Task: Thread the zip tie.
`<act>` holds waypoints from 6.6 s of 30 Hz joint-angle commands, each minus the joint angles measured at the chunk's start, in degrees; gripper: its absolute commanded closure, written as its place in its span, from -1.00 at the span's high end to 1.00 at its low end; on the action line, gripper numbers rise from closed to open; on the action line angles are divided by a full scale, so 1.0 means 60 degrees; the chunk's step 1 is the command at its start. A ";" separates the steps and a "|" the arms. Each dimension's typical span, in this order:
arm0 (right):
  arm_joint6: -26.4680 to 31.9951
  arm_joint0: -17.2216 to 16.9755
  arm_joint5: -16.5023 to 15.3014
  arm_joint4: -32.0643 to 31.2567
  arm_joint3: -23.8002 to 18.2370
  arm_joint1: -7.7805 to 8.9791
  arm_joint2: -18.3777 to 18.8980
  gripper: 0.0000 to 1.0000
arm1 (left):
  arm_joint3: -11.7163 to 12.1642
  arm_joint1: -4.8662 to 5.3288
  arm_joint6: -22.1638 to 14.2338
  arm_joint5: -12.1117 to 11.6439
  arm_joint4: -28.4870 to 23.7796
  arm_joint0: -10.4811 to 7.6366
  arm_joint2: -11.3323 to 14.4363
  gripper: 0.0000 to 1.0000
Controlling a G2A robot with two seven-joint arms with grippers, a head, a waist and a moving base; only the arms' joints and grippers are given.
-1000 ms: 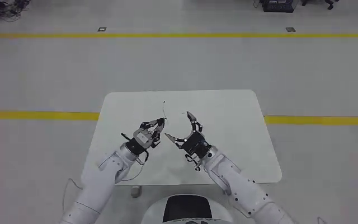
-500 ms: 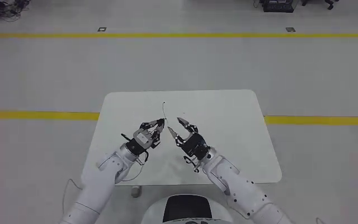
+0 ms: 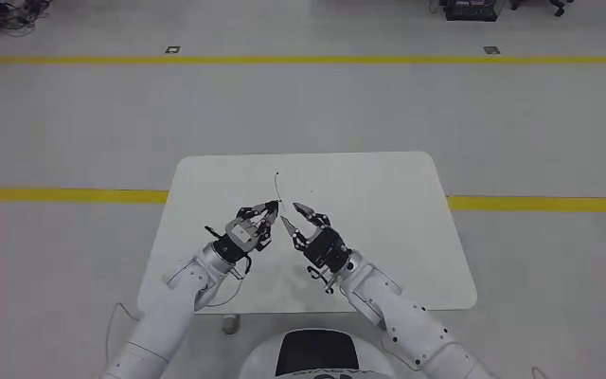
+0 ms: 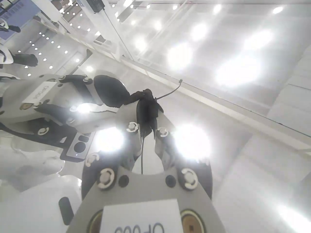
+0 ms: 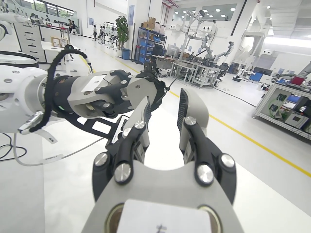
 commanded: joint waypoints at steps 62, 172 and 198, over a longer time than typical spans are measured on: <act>0.0144 -0.0453 0.0267 -0.0401 -0.0074 -0.0091 0.0695 -1.00 | 0.0000 0.0000 0.0000 0.0000 0.0000 0.0000 0.0000 -1.00; 0.1007 0.0487 0.1769 0.3962 -0.0184 0.2439 -0.0852 1.00 | -0.0126 0.0170 -0.0187 0.0000 0.0438 0.0087 0.0078 -1.00; 0.2111 -0.0036 0.1139 0.6935 -0.0364 0.2361 0.0371 1.00 | -0.0572 0.1146 -0.0995 0.0000 0.0077 0.0613 0.0120 -1.00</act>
